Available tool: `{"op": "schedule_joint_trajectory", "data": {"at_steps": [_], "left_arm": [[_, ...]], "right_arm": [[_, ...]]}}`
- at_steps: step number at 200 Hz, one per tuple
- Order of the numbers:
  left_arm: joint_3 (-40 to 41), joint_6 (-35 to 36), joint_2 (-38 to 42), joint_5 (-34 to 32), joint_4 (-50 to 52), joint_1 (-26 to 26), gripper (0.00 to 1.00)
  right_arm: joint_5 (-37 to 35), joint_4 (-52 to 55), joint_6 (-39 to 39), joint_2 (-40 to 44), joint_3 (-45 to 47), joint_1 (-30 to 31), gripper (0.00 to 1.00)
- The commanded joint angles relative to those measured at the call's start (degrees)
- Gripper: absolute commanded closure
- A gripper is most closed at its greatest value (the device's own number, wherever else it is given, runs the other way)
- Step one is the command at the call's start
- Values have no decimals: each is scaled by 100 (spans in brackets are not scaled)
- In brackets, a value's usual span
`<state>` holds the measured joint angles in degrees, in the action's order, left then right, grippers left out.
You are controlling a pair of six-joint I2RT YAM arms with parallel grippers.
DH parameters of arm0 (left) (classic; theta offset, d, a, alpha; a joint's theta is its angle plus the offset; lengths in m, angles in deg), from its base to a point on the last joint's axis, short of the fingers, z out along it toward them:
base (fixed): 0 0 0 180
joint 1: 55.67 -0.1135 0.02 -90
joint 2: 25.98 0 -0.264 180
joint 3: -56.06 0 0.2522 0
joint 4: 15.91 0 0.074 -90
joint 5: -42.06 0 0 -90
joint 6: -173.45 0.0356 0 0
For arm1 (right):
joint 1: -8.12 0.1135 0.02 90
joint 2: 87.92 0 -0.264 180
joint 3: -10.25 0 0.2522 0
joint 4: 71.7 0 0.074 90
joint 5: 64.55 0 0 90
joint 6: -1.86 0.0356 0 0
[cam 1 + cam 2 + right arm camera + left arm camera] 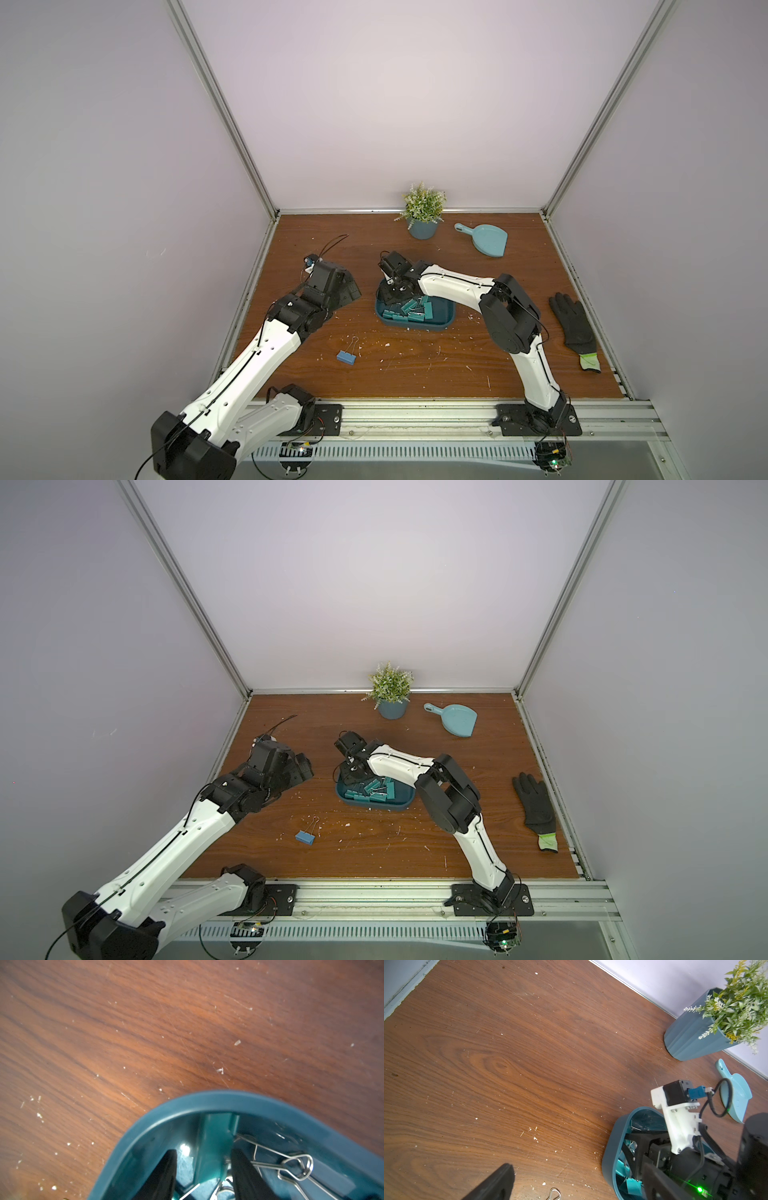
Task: Take out the binder clips from the storage box
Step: Pick up the binder clip from the storage box, then place the binder clip at the center of the board.
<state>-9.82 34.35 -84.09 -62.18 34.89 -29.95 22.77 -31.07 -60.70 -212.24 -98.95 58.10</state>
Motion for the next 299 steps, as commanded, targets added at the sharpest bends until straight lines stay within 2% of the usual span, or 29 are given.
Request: {"op": "schedule_joint_trajectory", "data": {"at_steps": [1, 11, 25, 51, 68, 127, 165, 197, 237, 299], "left_arm": [[53, 103, 54, -113, -32, -58, 1], [53, 103, 62, -114, -31, -58, 1], [67, 89, 71, -123, -37, -58, 1], [55, 85, 80, -127, -38, -58, 1], [46, 75, 72, -128, -39, -58, 1], [-47, 120, 124, -223, -33, -58, 1], [-159, 179, 309, -478, -21, -58, 1], [-261, 244, 689, -819, 34, -67, 1], [-462, 255, 1217, -1234, 354, -67, 1], [-397, 50, 1977, -1286, 817, -67, 1]], "right_arm": [[10, 14, 110, -135, 2, -33, 50], [35, -31, 153, -96, 76, -32, 52], [24, -102, 206, -33, 197, -32, 65], [-65, -93, 235, 128, 247, -31, 72], [-148, -78, 235, 275, 243, -29, 81], [-496, 194, 24, 954, 182, -10, 79], [-775, 245, -713, 1537, 465, 182, 78], [-1002, 226, -1487, 1954, 808, 660, 78], [-949, -95, -2258, 2294, 1284, 1523, 77], [-761, -403, -2674, 1823, 1497, 2553, 75]]}}
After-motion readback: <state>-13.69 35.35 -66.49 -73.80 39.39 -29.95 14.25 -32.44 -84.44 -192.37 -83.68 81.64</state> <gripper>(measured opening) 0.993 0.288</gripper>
